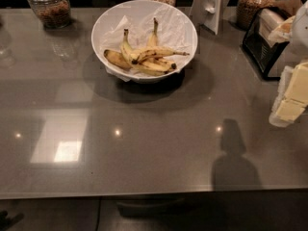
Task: Pick banana from white bowl
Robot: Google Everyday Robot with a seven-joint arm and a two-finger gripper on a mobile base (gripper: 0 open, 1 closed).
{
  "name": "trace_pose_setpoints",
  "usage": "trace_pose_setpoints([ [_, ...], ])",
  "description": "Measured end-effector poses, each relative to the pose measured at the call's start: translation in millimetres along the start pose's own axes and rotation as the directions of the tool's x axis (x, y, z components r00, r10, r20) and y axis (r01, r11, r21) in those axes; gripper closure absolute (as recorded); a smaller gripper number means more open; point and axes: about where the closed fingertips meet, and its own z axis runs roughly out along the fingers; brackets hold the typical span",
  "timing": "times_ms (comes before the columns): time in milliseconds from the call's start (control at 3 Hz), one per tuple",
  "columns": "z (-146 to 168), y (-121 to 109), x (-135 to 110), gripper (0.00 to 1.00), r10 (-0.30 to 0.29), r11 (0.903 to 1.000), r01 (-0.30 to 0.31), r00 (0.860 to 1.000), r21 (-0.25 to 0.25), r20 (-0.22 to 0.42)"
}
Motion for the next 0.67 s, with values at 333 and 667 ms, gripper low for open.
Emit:
trace_pose_setpoints([
  [333, 0.0, 0.0, 0.0, 0.00, 0.000, 1.0000, 0.000, 1.000, 0.000, 0.000],
  [667, 4.5, -11.0, -14.8, 0.00, -0.048, 0.9986, 0.047, 0.997, 0.024, 0.053],
])
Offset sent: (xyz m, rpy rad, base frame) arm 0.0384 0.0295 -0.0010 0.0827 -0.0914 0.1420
